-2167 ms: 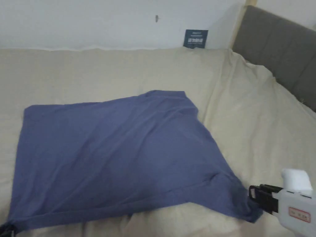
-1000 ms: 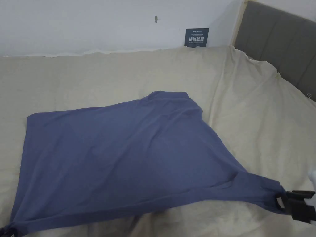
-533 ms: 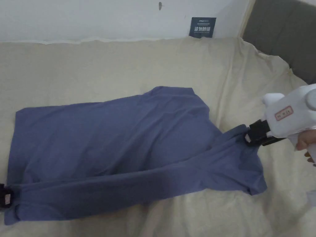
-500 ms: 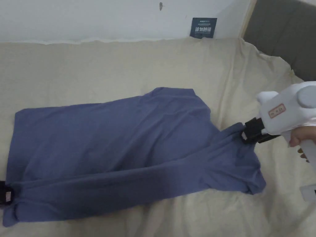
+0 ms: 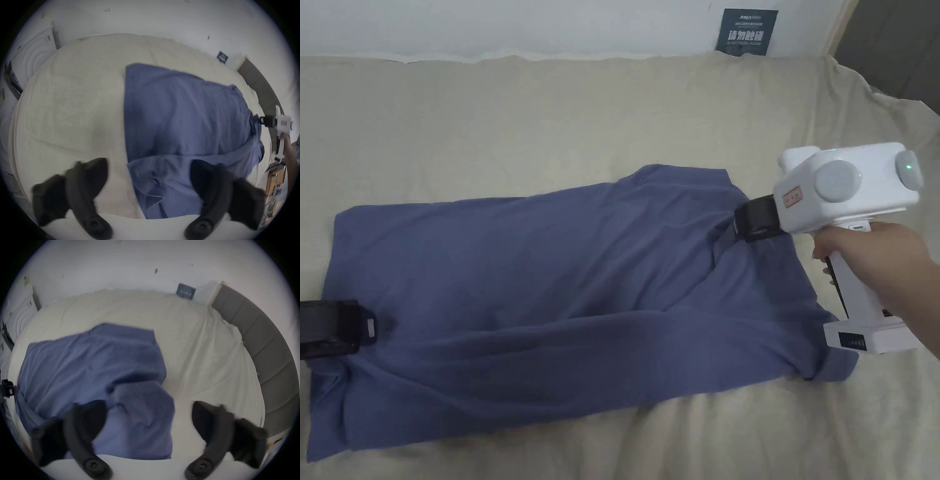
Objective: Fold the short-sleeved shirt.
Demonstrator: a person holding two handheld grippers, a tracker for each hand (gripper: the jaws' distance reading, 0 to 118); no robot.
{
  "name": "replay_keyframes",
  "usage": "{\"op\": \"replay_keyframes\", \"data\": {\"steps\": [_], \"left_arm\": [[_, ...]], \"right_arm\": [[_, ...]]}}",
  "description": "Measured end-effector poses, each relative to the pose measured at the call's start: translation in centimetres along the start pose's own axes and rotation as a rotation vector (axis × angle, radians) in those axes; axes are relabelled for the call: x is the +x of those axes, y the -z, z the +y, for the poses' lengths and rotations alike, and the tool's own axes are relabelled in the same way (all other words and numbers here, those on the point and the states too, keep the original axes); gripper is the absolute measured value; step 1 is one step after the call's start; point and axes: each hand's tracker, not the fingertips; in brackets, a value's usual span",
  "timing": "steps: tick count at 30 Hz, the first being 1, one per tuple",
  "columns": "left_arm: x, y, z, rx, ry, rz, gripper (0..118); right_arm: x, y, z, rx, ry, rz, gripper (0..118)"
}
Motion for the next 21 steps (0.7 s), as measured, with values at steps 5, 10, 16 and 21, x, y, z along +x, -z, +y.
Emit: {"op": "replay_keyframes", "data": {"steps": [5,10,16,21], "left_arm": [[-1.8,-2.7,-1.2,0.074,-0.071,-0.031,112],[-1.0,-9.1,-7.0,0.334,-0.042,-0.032,111],[-0.2,-14.3,-14.5,0.454,-0.003,0.003,18],[-1.2,-15.6,-17.5,0.443,-0.104,-0.048,0]], "right_arm": [[1.0,-6.1,-2.7,0.226,0.147,0.055,114],[-0.1,-15.3,-9.4,0.481,0.243,0.231,113],[-3.6,-21.6,-17.3,0.584,0.294,0.328,57],[-5.2,-21.9,-20.8,0.531,0.382,0.372,0]]}}
